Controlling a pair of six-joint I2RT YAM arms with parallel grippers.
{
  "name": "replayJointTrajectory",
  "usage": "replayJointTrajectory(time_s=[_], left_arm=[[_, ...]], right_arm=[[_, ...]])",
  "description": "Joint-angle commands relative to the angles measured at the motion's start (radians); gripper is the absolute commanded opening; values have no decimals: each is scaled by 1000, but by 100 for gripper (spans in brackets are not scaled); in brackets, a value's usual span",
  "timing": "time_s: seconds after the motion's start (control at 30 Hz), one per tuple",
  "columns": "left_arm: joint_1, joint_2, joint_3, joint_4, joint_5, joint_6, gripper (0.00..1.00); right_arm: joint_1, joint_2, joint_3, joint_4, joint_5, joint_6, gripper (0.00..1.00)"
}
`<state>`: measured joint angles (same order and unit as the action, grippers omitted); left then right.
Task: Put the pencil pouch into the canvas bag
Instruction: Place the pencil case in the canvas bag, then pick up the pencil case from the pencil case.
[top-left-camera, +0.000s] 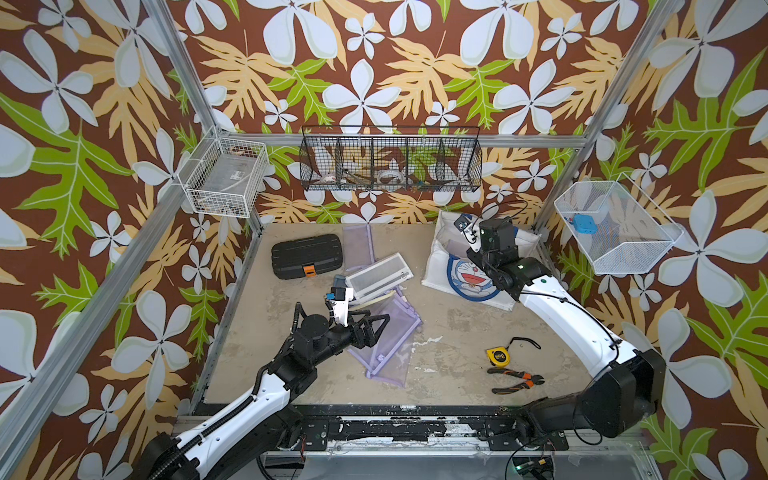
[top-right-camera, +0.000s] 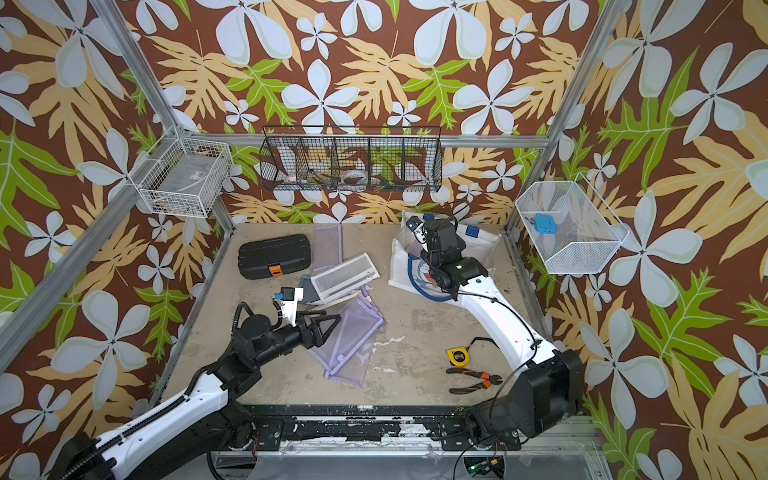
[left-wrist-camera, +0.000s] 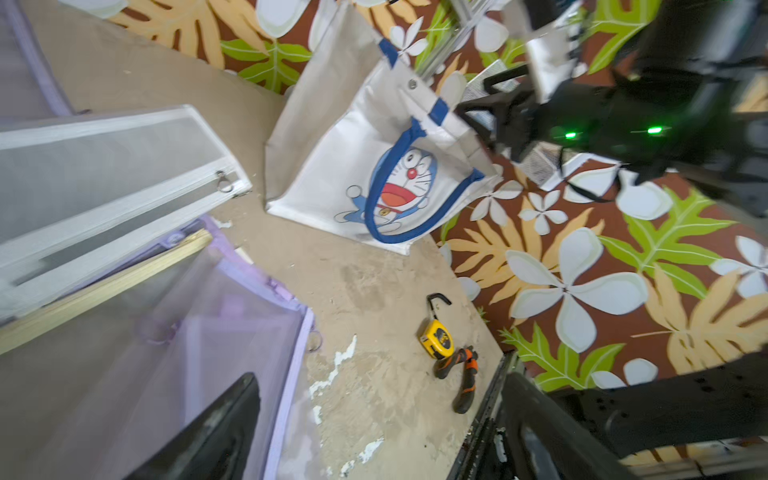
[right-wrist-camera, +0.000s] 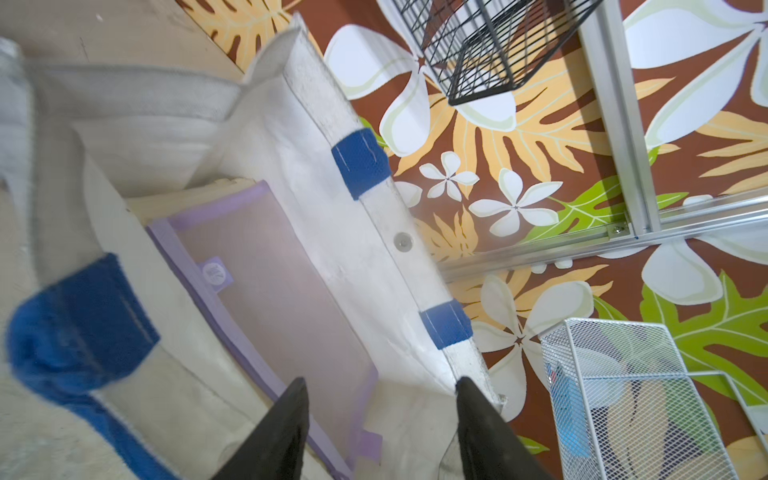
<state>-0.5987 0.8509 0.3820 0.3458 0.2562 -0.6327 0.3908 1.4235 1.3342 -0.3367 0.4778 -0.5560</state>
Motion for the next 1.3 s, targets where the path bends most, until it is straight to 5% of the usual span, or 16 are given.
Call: replayJointTrajectory(time_s=[0.0,0.13,0.3,0.6,0.83,1.27], left_arm=[[8,51,38,-129,-48,55,87],[11,138,64,-184,-42,75,82],[15,208,38,-170,-48,61,76],[87,265,26,-185,-196,92,72],[106,374,40,-161,-176,92,72],[106,375,-73,-3,28,-8,59]], right_arm=[[36,-47,39,-56,-67,177,60],[48,-145,-9,-106,-413,405,68],[76,-354,-432,122,-779,652,77],[247,-352,-848,466,-864,887,79],[347,-152,-851,621,-864,902,76],[354,180,-836,873,-891,923,57]])
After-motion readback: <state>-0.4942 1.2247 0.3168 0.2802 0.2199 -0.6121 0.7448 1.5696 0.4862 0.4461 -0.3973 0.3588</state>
